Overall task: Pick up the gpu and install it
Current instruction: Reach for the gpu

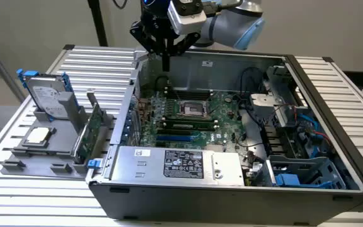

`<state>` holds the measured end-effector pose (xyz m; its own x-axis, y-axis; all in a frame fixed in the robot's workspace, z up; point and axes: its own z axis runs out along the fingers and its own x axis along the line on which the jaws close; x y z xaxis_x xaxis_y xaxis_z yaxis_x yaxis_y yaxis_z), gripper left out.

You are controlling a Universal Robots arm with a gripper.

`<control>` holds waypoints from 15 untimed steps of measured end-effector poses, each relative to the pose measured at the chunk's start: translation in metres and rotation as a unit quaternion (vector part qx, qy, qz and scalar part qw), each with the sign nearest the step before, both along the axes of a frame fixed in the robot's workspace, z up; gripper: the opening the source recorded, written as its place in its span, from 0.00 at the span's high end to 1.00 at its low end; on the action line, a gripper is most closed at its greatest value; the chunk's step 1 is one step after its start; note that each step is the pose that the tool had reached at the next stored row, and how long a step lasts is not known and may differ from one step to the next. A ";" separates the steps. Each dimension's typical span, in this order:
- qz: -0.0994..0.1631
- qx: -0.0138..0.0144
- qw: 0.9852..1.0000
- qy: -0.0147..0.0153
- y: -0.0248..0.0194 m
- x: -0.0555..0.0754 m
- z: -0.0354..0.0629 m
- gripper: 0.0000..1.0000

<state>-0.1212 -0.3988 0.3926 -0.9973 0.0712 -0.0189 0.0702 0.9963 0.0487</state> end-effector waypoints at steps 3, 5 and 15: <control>0.000 0.000 1.000 0.000 0.0000 0.000 0.0000 0.89; 0.000 0.000 1.000 0.000 0.0000 0.000 0.0000 0.89; 0.000 0.000 1.000 0.000 -0.0021 -0.004 0.0001 0.89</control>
